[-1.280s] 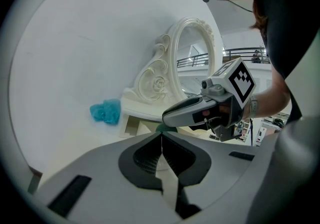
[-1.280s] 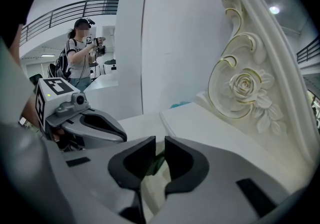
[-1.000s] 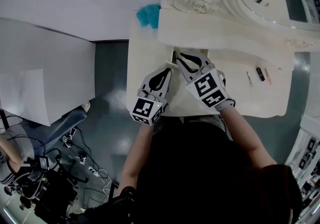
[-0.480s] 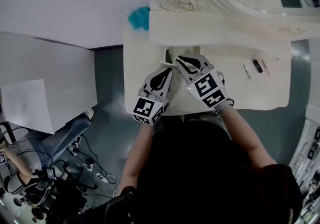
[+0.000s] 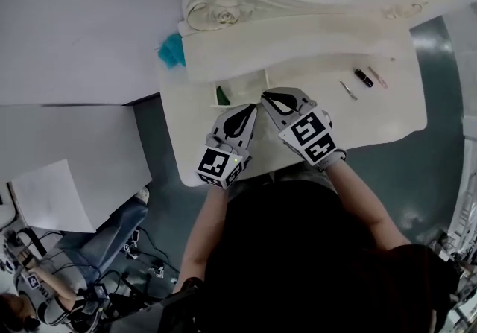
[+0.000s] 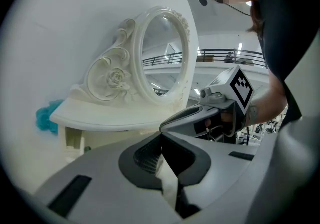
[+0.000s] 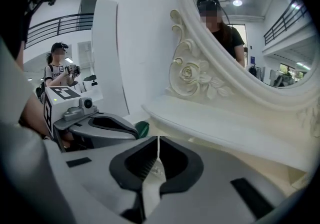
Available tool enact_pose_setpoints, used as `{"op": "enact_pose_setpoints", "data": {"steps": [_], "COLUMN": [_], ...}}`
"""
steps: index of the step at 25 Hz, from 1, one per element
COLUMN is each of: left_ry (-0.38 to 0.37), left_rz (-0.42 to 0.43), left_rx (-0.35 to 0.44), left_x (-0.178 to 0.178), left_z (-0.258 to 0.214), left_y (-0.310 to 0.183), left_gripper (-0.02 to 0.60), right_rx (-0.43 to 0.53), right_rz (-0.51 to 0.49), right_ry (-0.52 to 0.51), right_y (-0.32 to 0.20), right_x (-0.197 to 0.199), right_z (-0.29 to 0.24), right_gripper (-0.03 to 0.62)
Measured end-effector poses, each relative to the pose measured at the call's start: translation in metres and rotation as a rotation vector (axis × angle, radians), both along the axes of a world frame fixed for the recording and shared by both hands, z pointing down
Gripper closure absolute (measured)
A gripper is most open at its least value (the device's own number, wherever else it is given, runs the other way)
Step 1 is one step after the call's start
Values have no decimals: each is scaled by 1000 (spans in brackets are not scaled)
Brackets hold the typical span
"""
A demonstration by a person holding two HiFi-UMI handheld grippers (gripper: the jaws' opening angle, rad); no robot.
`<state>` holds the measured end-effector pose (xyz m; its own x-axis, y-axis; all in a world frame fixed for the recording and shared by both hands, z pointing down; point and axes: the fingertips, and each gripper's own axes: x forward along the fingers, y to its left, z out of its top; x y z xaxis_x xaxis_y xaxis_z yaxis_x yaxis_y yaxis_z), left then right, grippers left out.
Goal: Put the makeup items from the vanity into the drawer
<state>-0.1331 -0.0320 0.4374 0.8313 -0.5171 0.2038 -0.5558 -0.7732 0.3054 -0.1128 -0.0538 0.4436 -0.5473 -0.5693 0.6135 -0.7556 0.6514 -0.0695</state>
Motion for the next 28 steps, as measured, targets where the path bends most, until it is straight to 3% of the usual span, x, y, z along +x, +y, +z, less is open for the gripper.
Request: {"op": "enact_pose_setpoints", "data": {"steps": [12, 28], "left_ry": [58, 32], "left_rz": [247, 394], "left_rx": [-22, -75], "left_x": [99, 188], "left_z": [-7, 16], "left_y": [25, 47], "left_gripper": [569, 569], "right_rx": [-20, -49], "right_rz": [233, 422], "right_ry": [-16, -25], "right_y": [23, 59], "right_x": [96, 199], "right_z": [5, 23], "right_gripper": [565, 565]}}
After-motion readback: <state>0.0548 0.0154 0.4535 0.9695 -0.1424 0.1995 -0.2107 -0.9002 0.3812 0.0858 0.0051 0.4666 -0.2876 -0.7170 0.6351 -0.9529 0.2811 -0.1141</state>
